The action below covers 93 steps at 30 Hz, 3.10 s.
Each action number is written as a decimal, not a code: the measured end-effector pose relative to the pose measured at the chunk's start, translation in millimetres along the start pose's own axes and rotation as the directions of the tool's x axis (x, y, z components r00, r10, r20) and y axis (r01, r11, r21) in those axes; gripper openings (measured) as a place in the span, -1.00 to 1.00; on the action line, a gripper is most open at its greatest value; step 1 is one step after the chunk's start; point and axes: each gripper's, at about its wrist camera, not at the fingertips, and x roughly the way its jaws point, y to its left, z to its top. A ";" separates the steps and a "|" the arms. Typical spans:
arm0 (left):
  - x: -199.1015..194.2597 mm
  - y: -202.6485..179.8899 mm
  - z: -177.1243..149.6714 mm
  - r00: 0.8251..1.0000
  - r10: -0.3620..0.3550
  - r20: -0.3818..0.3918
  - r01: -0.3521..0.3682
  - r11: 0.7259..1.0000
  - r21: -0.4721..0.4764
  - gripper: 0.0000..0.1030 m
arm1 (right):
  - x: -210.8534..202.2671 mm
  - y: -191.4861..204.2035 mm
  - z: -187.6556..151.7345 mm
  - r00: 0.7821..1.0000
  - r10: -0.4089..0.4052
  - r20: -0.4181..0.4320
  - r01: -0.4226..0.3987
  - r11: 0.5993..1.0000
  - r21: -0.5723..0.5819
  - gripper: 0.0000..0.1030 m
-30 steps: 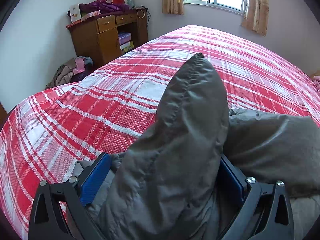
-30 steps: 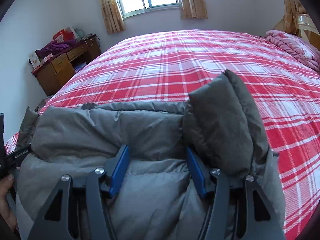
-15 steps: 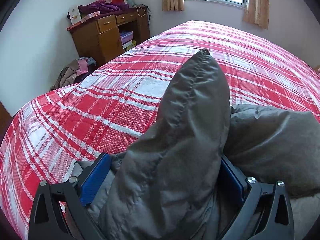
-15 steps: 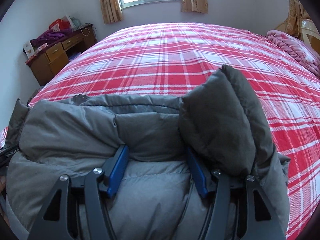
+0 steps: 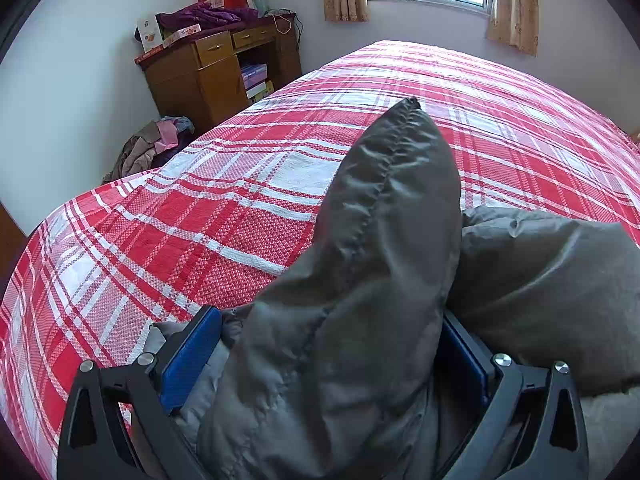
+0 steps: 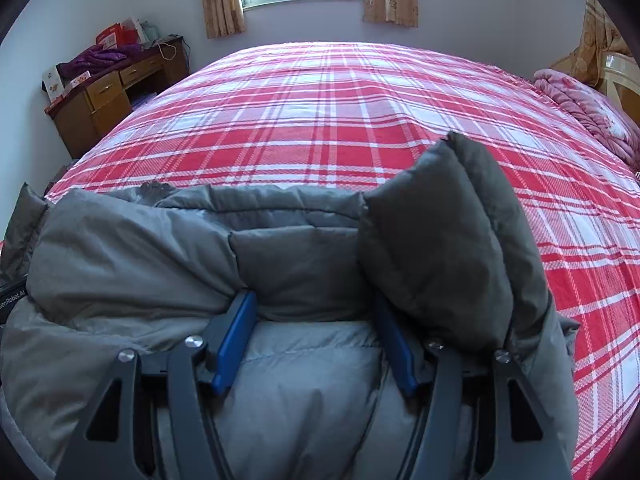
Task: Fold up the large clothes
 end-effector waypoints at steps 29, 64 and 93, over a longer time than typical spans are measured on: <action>-77.9 95.0 -124.0 0.986 -0.169 0.011 0.169 0.977 -0.133 0.98 | -92.3 86.9 -110.8 0.994 -0.035 0.104 0.058 0.974 -0.220 0.75; -110.8 110.0 -129.0 0.881 -0.462 0.104 0.473 0.869 -0.149 -0.81 | -116.6 97.4 -158.3 0.991 -0.088 0.105 0.114 0.953 -0.280 0.80; -278.7 52.0 -56.9 0.819 -0.472 0.327 0.419 0.881 0.222 -0.86 | -200.6 -5.1 -98.7 0.972 -0.042 0.229 0.057 0.997 -0.060 0.75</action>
